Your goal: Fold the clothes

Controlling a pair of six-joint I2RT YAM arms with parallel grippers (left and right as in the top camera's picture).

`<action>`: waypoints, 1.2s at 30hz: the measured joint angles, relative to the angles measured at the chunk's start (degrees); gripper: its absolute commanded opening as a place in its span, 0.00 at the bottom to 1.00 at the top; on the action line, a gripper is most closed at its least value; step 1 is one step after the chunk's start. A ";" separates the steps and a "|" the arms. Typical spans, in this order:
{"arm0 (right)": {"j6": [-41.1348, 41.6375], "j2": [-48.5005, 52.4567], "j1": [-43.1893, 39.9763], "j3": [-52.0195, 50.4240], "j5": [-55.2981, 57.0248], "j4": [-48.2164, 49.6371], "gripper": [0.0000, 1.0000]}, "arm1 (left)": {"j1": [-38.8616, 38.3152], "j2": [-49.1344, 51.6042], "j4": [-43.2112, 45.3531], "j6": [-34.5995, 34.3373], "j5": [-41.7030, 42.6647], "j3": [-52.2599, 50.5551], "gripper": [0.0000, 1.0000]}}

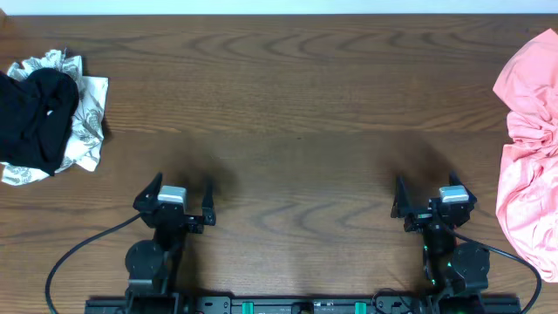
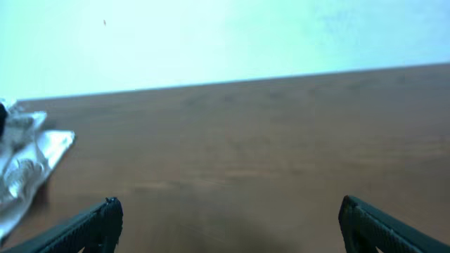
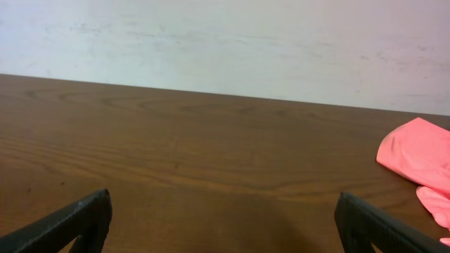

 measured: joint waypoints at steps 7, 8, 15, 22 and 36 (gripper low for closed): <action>0.00 0.00 0.00 0.00 0.00 0.00 0.99 | 0.00 -1.46 -0.02 0.20 -0.15 0.02 0.98; 0.02 0.00 0.00 0.00 0.00 0.00 0.99 | 0.00 -1.46 -0.04 0.22 -0.15 0.02 0.98; 0.00 0.00 0.00 0.00 0.00 0.00 0.99 | 0.00 -1.46 -0.04 0.83 -0.37 0.02 0.98; 0.00 0.00 0.00 0.00 0.00 0.00 0.99 | 0.04 -1.46 -0.07 1.05 -0.57 0.04 0.98; 0.00 0.00 0.00 0.00 0.00 0.00 0.99 | 2.69 -1.46 -0.09 1.18 -0.59 0.04 0.98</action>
